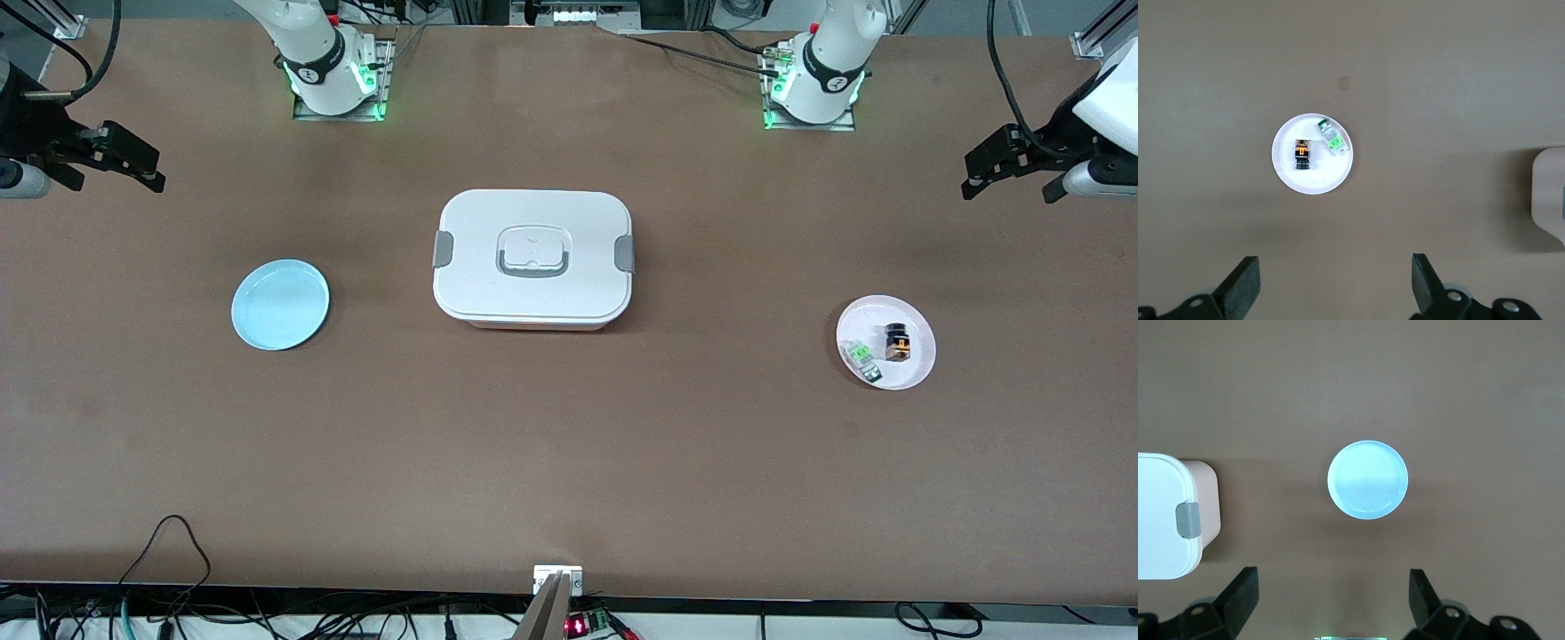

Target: Transfer orange switch to right arm and place

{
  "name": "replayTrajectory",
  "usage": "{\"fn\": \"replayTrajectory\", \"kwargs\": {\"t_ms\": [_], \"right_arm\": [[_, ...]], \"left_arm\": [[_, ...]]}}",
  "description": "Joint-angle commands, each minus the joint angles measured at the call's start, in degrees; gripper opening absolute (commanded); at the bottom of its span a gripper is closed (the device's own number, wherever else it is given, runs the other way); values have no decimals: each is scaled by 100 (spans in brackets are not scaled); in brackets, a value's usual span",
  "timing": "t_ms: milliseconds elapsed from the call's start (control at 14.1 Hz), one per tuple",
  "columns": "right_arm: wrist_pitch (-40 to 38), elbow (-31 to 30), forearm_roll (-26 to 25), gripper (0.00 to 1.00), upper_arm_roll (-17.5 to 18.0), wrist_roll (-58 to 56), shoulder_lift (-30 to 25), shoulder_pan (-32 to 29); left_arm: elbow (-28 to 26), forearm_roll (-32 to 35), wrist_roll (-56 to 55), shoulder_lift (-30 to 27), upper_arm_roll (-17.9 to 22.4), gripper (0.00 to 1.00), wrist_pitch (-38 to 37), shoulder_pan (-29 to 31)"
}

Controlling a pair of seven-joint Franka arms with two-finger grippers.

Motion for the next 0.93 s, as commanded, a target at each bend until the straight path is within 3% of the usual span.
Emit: {"fn": "replayTrajectory", "kwargs": {"t_ms": [0, 854], "right_arm": [[-32, 9, 55, 100, 70, 50, -36, -95], [-58, 88, 37, 100, 43, 68, 95, -95]], "left_arm": [[169, 61, -50, 30, 22, 100, -125, -71], [186, 53, -41, 56, 75, 100, -133, -54]]}}
